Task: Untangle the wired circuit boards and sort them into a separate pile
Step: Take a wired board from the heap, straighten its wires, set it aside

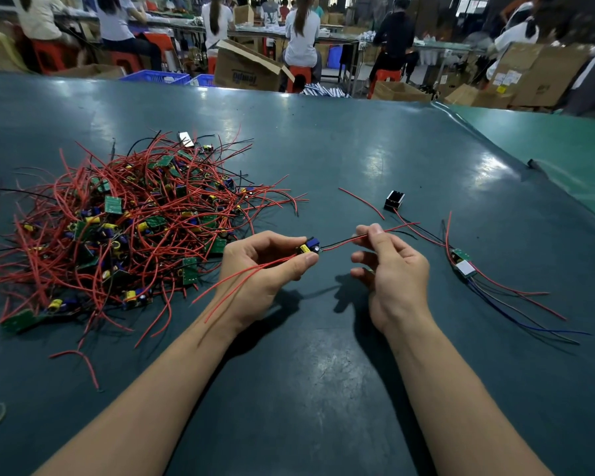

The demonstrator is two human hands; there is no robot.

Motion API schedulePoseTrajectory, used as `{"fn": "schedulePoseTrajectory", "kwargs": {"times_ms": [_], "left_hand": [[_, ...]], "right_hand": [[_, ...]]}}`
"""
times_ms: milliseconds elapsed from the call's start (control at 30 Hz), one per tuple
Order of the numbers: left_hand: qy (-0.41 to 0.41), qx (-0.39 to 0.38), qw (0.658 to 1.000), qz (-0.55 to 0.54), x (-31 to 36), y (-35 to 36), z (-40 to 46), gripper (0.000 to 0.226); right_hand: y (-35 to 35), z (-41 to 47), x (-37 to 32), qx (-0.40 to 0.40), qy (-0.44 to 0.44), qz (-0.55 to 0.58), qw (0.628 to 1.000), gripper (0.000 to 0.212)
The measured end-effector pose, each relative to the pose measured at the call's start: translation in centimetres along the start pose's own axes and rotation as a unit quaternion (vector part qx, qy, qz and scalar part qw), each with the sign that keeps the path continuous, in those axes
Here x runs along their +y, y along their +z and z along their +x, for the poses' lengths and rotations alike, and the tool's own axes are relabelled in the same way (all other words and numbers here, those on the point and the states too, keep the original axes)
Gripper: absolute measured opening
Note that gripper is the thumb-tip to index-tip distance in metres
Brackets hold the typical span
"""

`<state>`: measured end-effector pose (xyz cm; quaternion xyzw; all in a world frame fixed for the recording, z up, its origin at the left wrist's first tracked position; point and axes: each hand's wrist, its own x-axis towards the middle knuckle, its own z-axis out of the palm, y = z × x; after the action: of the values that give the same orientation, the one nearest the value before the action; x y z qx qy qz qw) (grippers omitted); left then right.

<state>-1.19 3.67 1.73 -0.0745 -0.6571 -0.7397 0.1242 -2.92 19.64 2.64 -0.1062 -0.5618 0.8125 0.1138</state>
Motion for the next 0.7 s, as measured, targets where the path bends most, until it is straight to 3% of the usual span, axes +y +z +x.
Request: {"fn": "schedulePoseTrajectory", "kwargs": {"times_ms": [300,400,533,700], "left_hand": [[-0.008,-0.024,1.000,-0.004,0.3,0.0,-0.2,0.018],[-0.015,-0.046,0.999,-0.003,0.4,0.0,-0.3,0.017],[-0.011,-0.026,1.000,-0.009,0.5,-0.1,-0.1,0.016],[-0.013,-0.029,0.999,-0.010,0.5,-0.1,-0.1,0.015]], "right_hand": [[-0.8,1.0,-0.9,0.025,0.124,0.227,0.966,0.032],[-1.1,1.3,-1.0,0.018,0.137,0.223,0.965,0.034],[-1.3,1.4,-0.8,0.033,0.092,0.176,0.979,0.029],[-1.6,1.8,-1.0,0.055,0.101,0.226,0.967,0.028]]}}
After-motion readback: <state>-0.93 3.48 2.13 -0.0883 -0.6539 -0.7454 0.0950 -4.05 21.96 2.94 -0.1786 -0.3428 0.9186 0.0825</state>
